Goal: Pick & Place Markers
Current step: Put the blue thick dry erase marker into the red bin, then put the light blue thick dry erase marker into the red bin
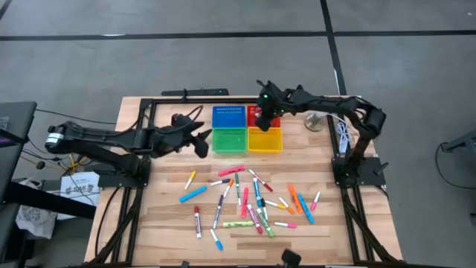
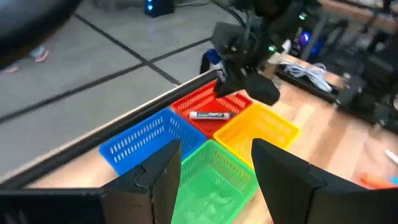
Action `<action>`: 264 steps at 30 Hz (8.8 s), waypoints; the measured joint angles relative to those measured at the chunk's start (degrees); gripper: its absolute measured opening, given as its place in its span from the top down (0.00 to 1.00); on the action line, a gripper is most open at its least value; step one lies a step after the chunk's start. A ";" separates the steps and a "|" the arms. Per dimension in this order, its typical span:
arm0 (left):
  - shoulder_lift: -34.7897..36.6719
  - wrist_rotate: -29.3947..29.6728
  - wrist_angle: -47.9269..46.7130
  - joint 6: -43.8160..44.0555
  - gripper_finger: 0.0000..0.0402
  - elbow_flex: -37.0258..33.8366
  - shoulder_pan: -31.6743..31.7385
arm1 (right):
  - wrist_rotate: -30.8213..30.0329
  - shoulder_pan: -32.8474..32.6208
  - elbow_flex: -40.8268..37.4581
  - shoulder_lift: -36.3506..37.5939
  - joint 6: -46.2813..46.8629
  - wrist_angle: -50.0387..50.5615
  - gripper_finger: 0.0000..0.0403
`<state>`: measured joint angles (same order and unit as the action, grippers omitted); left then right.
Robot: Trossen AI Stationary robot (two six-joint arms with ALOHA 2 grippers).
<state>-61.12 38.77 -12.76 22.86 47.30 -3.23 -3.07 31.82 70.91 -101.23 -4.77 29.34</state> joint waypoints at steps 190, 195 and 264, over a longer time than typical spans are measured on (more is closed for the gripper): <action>8.70 -45.91 19.68 8.89 0.52 -19.49 -12.03 | -9.21 -48.06 -5.74 -4.97 77.83 -1.91 0.60; 8.68 -45.89 19.63 8.89 0.52 -19.96 -12.03 | -9.29 -48.25 -5.83 -4.97 78.18 -1.75 0.61; 9.97 -45.60 19.57 7.40 0.52 -20.01 -11.77 | -11.06 -50.85 -5.16 -11.37 81.15 -3.72 0.68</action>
<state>-51.16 -6.83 6.81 30.26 27.29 -15.00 -14.13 -19.03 65.74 -112.60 76.37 25.63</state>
